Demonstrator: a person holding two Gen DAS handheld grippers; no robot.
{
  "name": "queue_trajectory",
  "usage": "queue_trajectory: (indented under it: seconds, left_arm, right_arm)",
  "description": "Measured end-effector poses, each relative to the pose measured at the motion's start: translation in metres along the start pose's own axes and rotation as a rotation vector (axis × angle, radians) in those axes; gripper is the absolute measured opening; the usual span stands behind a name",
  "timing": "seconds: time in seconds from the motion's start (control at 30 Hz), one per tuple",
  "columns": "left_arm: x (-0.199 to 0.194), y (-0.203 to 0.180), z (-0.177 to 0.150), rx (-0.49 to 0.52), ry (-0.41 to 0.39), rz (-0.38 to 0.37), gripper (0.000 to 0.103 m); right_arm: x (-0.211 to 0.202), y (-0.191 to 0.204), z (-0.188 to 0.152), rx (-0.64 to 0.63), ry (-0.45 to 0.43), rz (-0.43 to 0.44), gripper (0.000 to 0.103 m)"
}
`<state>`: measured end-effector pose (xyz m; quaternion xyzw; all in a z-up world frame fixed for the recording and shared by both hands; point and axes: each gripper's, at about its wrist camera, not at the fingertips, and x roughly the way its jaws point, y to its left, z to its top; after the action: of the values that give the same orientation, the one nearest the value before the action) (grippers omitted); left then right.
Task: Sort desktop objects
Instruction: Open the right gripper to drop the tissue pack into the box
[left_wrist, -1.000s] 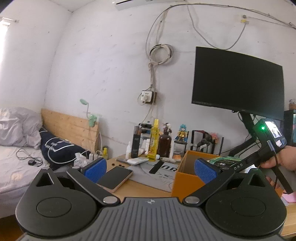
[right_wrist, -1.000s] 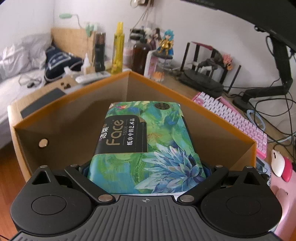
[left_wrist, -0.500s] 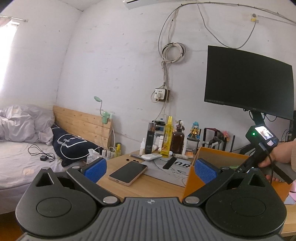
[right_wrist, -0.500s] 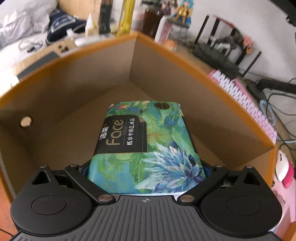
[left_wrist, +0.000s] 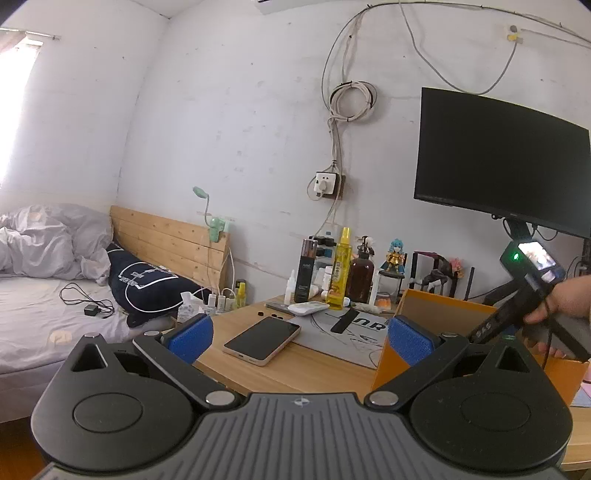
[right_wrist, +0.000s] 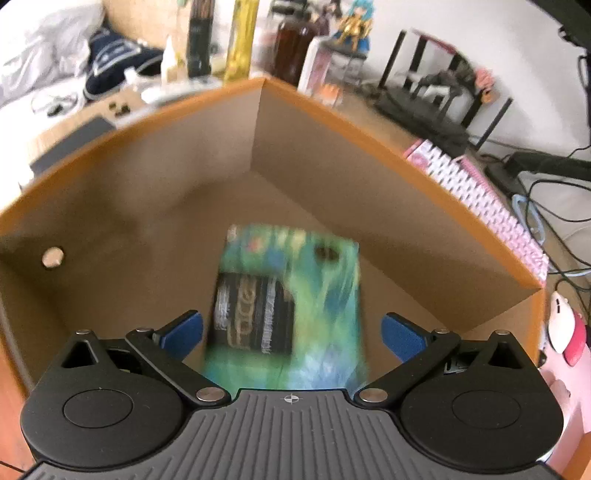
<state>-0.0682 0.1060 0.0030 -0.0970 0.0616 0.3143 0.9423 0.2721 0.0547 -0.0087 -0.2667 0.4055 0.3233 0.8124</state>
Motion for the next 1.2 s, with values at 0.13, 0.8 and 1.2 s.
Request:
queue_trajectory:
  seconds: [0.13,0.8,1.2]
  left_arm:
    - [0.003,-0.001,0.000,-0.005,0.005,-0.005,0.103]
    - [0.013,-0.015,0.001,0.051,-0.005,-0.091,0.103]
    - [0.040,-0.022,-0.017,0.027,0.040,-0.179,0.103]
  right_arm:
    - [-0.029,-0.008,-0.002,0.021,-0.086,0.012,0.103]
    - [-0.201,0.004,-0.172,0.136,-0.759,0.046,0.103]
    - [-0.227,0.015,-0.258,0.220,-0.970,0.008,0.103]
